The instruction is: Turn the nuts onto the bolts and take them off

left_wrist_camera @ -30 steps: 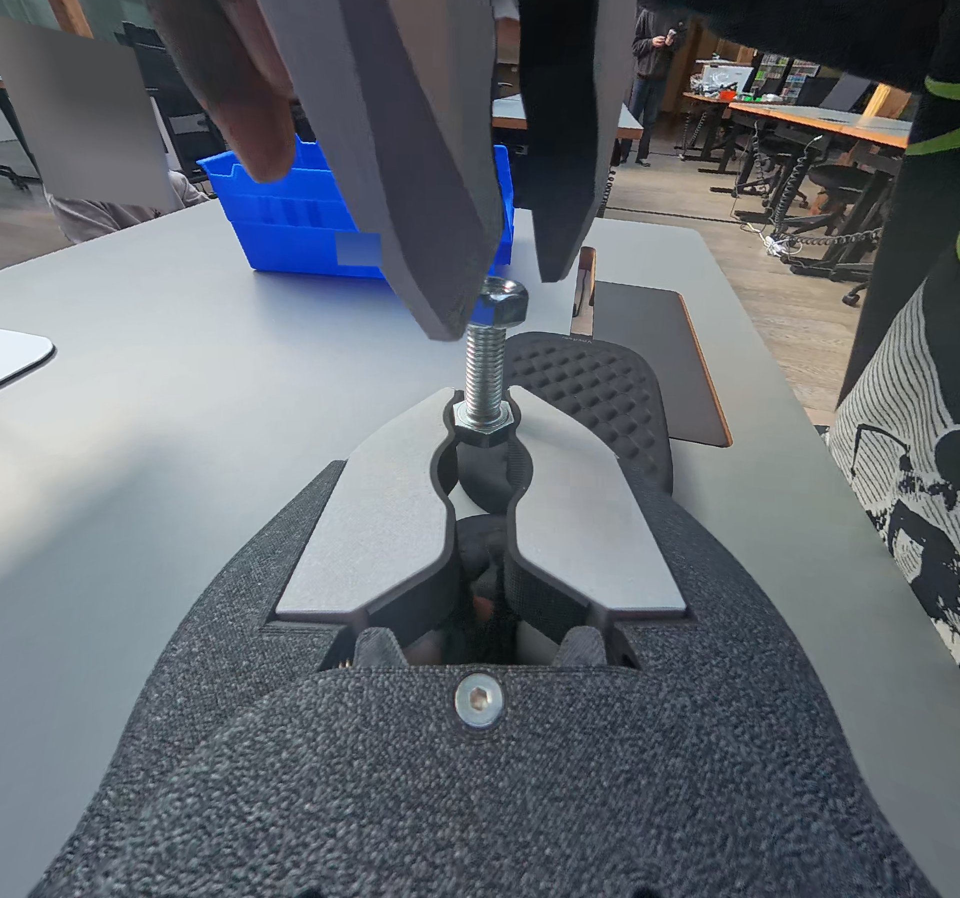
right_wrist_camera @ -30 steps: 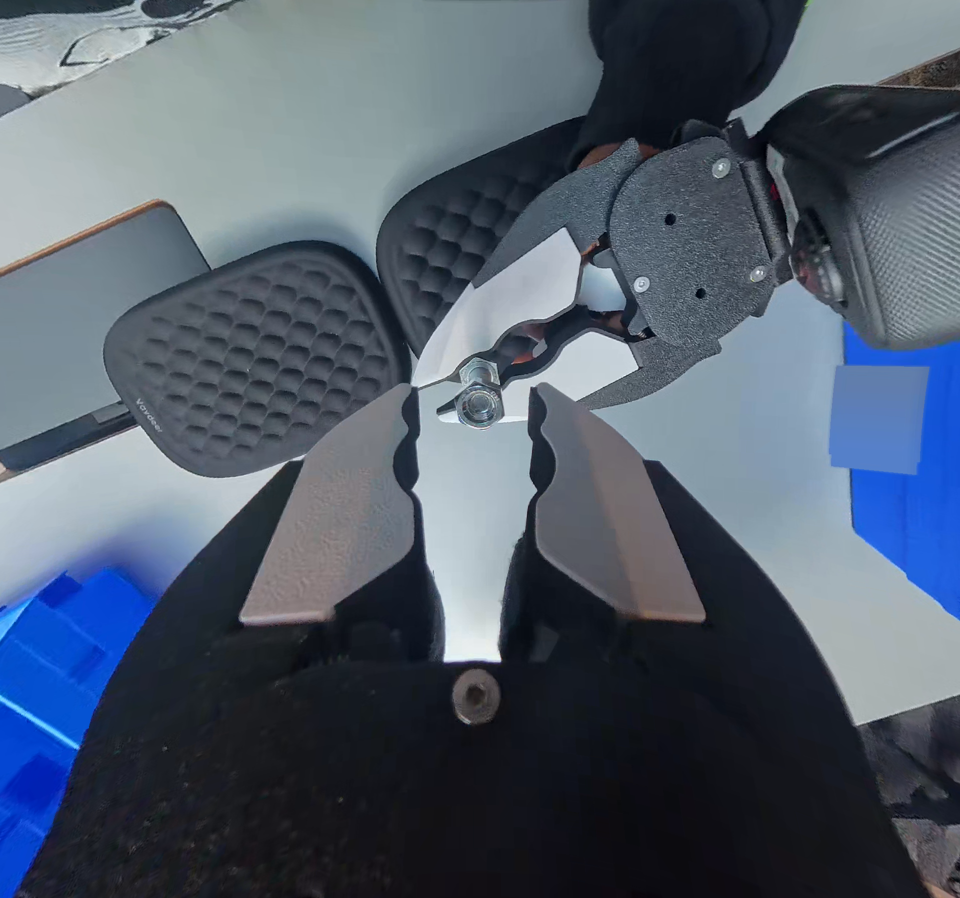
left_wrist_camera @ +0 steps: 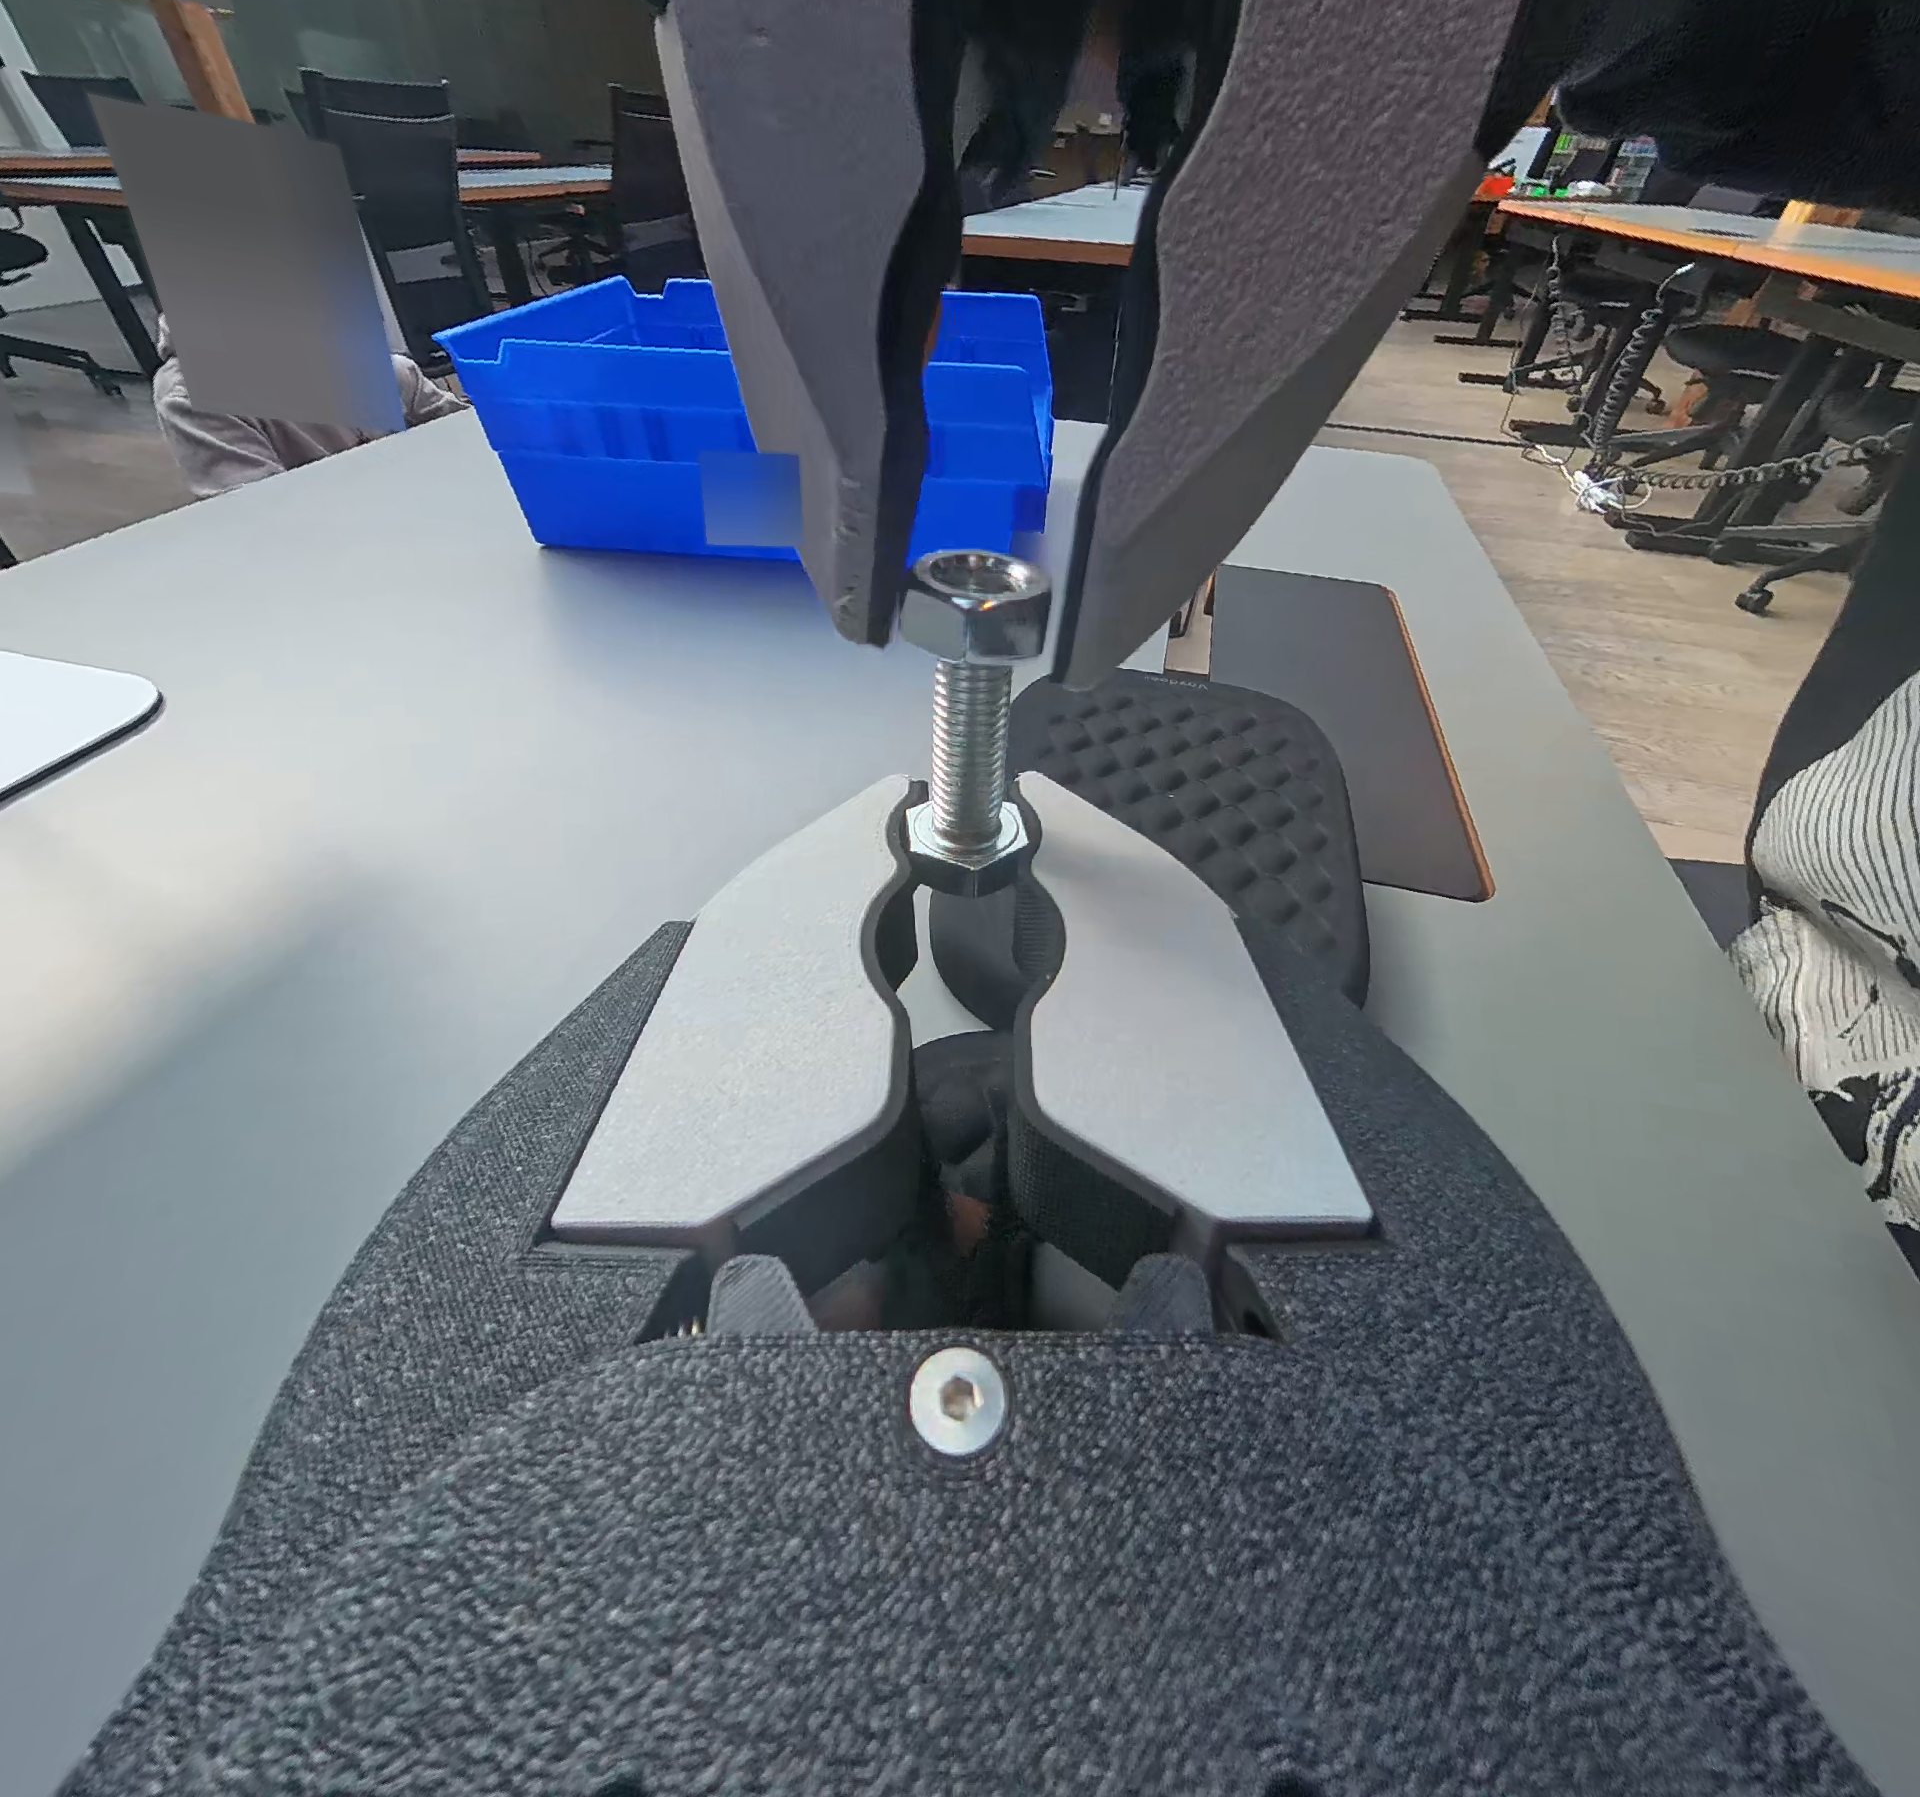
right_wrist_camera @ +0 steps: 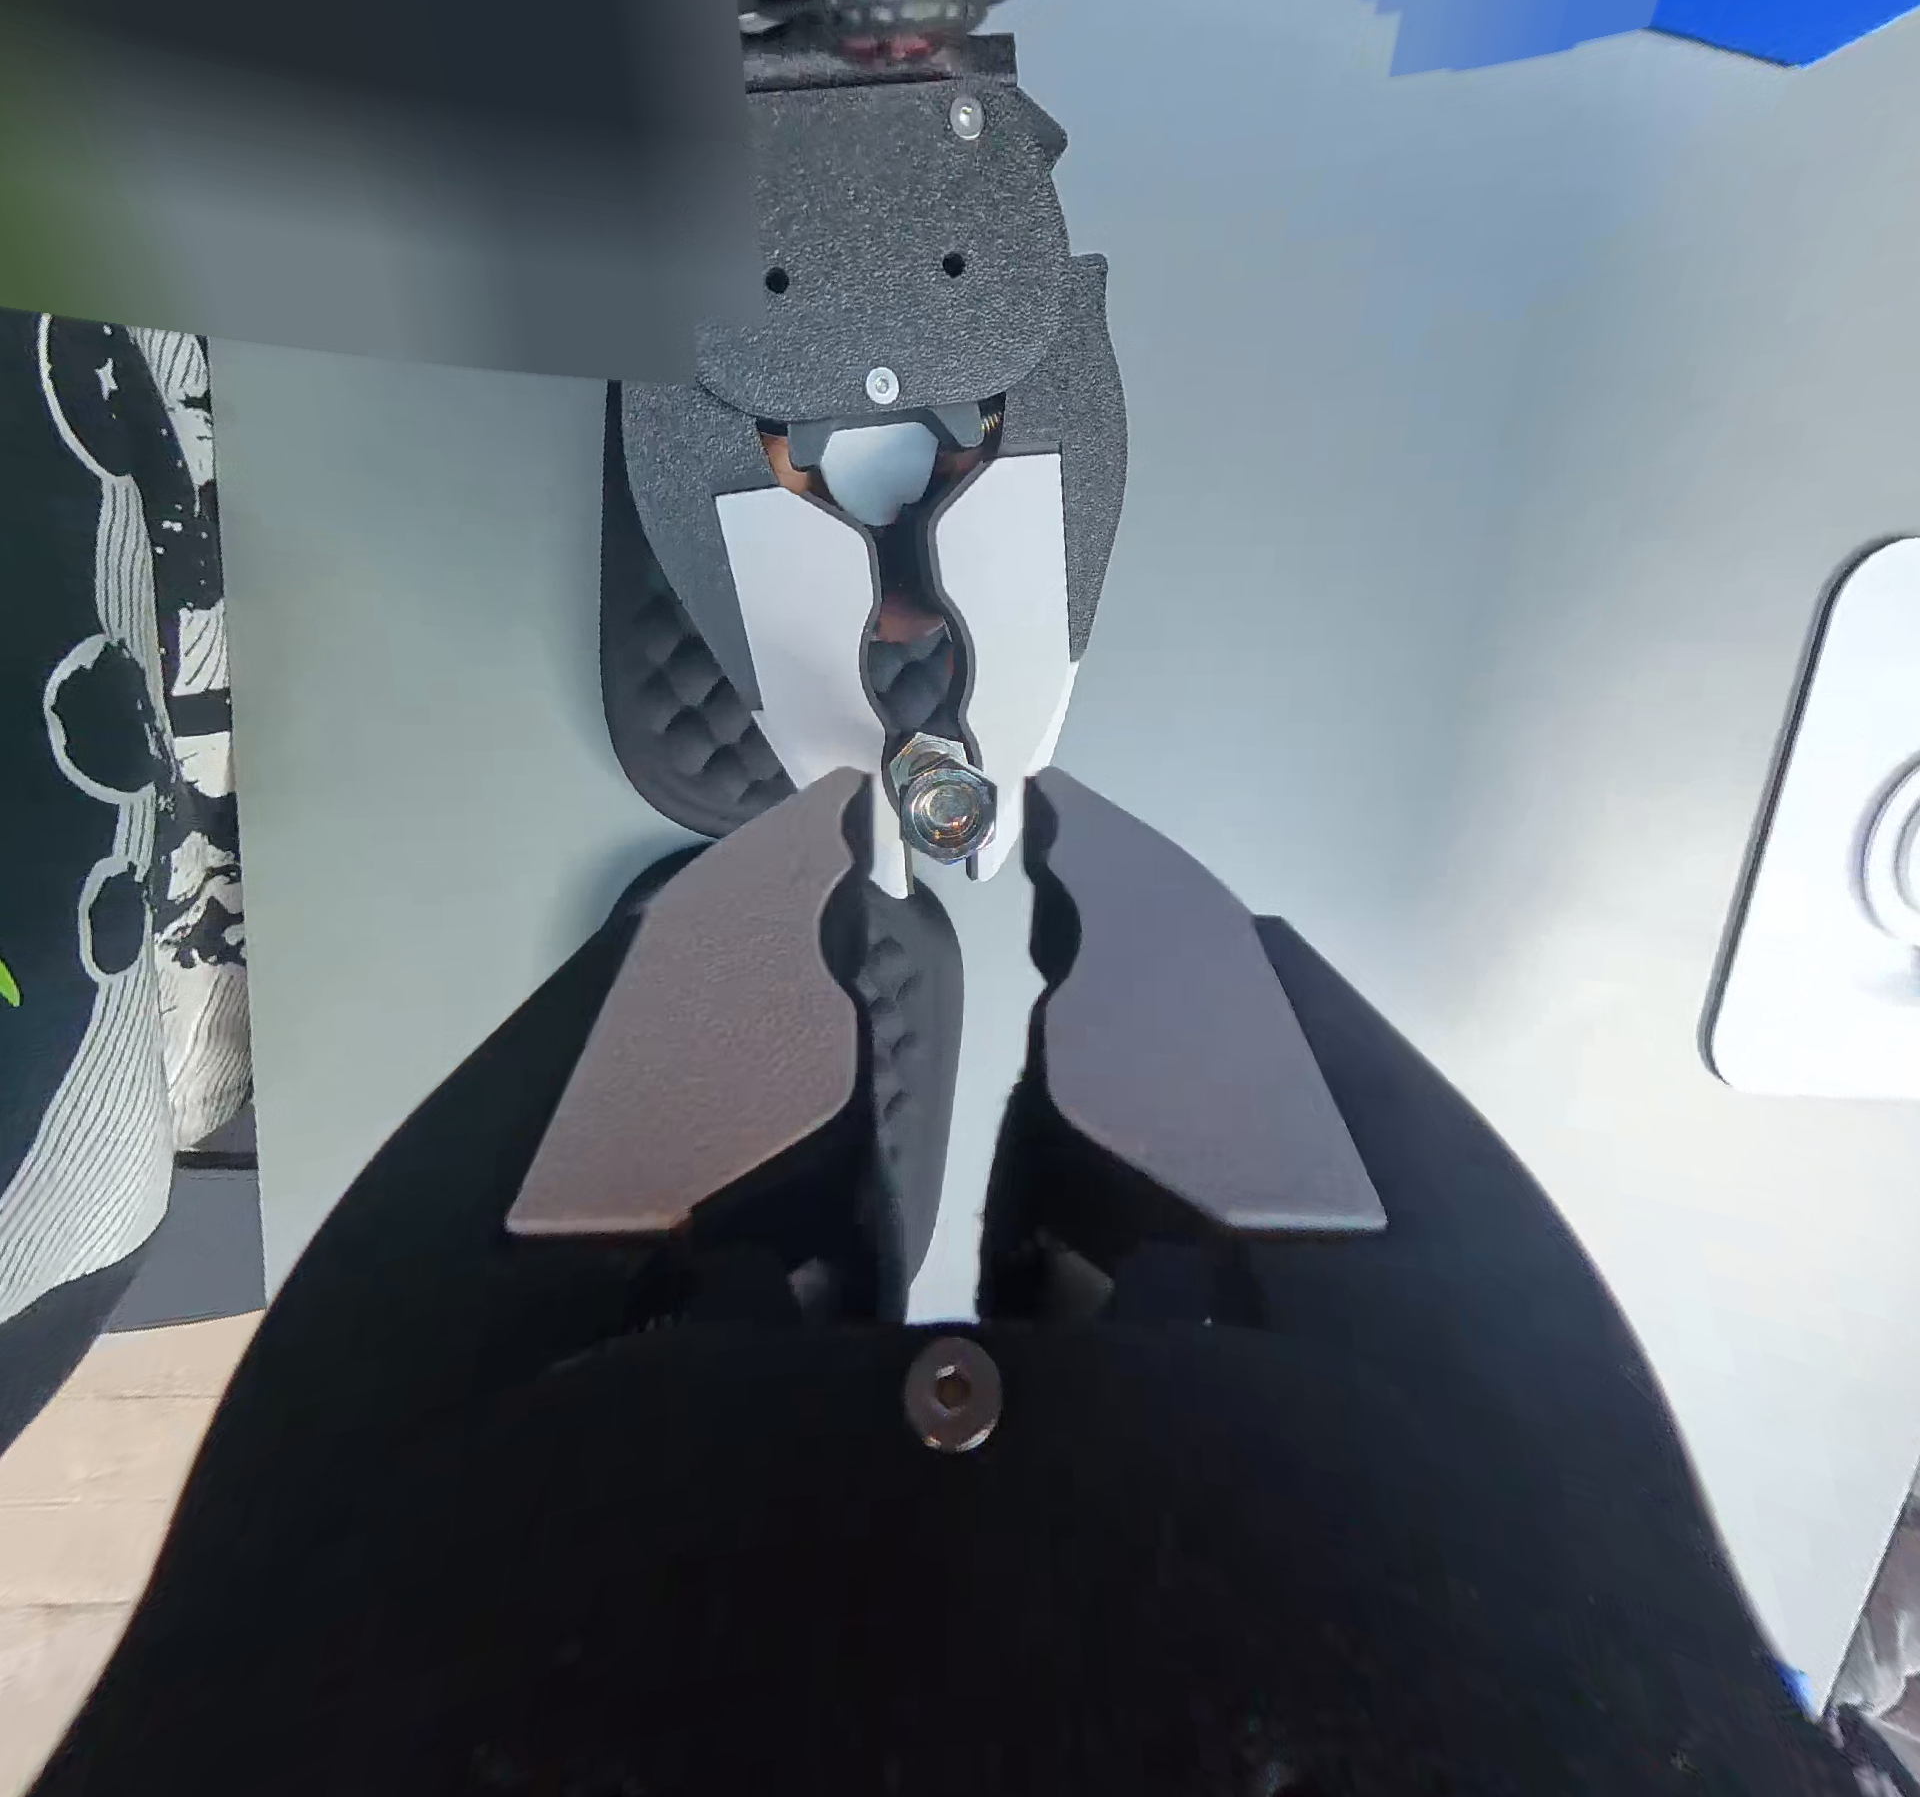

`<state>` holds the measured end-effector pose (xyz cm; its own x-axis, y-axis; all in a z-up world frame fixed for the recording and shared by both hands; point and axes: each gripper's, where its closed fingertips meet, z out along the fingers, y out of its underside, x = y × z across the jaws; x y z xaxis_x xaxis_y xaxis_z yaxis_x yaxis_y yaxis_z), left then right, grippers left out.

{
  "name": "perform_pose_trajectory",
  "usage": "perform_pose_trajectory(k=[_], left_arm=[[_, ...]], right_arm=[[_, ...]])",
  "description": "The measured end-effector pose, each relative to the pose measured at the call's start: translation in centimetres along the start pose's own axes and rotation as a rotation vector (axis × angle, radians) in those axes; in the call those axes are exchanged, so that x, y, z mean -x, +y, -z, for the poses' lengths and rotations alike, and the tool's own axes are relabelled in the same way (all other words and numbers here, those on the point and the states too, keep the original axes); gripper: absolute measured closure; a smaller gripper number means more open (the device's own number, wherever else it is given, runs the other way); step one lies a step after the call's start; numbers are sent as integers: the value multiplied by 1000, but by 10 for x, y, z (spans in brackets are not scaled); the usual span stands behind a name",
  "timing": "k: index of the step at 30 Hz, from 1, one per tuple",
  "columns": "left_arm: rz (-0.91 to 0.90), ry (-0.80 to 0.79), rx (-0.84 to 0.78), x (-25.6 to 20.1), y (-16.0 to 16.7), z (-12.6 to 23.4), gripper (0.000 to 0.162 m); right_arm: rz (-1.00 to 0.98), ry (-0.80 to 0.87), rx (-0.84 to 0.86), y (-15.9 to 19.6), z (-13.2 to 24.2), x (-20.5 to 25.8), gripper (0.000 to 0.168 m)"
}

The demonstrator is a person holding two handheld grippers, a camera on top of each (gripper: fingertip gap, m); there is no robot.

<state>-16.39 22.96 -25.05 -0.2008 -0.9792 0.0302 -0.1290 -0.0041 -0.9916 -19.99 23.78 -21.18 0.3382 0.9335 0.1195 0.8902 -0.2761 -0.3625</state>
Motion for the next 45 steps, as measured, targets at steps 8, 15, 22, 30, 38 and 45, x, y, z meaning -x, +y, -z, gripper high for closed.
perform_pose_trajectory(k=[8,15,22,30,38,45], left_arm=[[-3,33,0,-4,0,0,148],[5,58,-5,-6,-1,1,148],[5,50,-6,-5,-1,1,148],[-11,-16,1,0,0,0,148],[-25,-43,18,2,2,-2,148],[1,10,-9,-2,-2,-1,148]], right_arm=[[756,-152,-23,-1,14,5,118],[1013,-322,51,3,1,8,139],[847,-275,14,1,-2,7,151],[273,-150,-17,1,-4,2,151],[-86,-24,-29,2,-5,0,151],[-157,-28,-498,-19,9,2,92]])
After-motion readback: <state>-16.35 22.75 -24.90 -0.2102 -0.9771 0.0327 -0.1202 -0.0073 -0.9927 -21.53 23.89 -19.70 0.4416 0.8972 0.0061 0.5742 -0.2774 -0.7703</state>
